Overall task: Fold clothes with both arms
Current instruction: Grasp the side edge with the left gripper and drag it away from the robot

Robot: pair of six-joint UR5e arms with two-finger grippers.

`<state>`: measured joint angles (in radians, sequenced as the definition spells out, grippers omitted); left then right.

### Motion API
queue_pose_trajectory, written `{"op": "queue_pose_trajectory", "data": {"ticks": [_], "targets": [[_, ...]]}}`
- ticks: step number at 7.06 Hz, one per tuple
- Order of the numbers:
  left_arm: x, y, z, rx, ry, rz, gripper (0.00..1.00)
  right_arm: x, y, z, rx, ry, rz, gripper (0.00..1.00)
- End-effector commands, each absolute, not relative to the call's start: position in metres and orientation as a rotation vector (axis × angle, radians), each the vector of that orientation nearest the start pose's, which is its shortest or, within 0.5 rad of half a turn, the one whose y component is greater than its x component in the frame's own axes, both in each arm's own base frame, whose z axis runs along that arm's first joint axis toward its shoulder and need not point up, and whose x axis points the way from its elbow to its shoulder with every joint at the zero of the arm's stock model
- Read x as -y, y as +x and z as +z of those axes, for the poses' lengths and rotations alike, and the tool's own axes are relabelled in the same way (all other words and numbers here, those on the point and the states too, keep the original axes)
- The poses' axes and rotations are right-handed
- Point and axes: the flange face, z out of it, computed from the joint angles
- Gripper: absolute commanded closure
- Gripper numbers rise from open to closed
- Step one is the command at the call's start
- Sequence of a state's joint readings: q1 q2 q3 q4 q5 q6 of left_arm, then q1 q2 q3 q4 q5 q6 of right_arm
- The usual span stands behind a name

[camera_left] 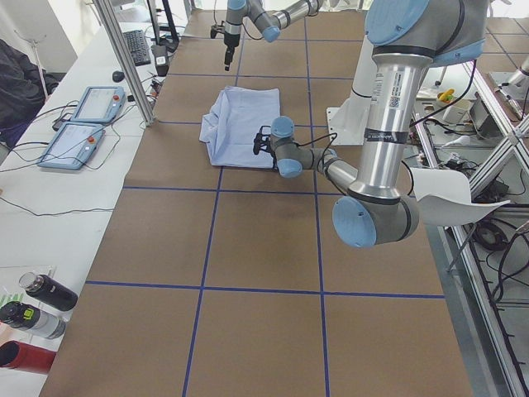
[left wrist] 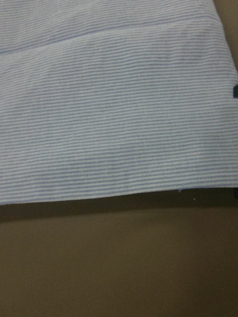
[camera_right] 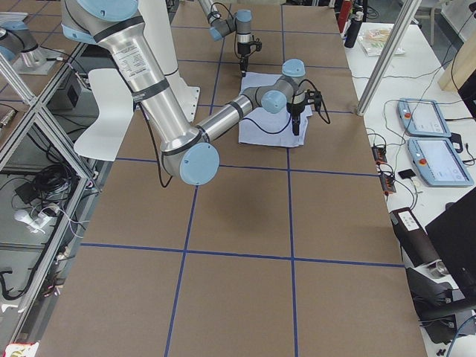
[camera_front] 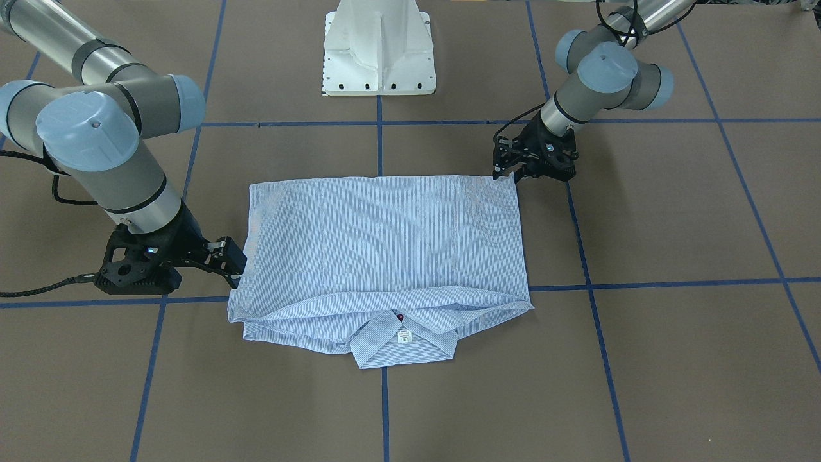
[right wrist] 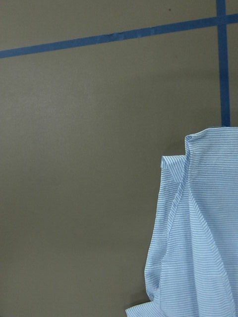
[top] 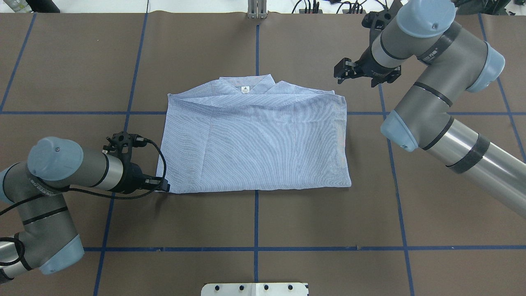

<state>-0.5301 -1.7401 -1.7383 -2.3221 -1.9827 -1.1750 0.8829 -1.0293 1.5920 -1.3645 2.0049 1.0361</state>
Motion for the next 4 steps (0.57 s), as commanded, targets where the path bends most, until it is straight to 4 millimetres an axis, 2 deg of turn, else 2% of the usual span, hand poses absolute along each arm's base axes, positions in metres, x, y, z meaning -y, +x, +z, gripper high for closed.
{"op": "queue_pose_trajectory", "data": {"ticks": [1, 3, 4], "targets": [[0.368, 0.441, 0.403, -1.127, 0.150, 0.103, 1.00, 0.588, -0.364, 0.313, 0.842, 0.180, 0.160, 0.00], [0.363, 0.425, 0.417, -1.106, 0.142, 0.103, 1.00, 0.587, -0.365, 0.314, 0.842, 0.179, 0.158, 0.00], [0.382, 0.406, 0.427, -1.086, 0.161, 0.075, 1.00, 0.587, -0.365, 0.314, 0.842, 0.179, 0.158, 0.00]]}}
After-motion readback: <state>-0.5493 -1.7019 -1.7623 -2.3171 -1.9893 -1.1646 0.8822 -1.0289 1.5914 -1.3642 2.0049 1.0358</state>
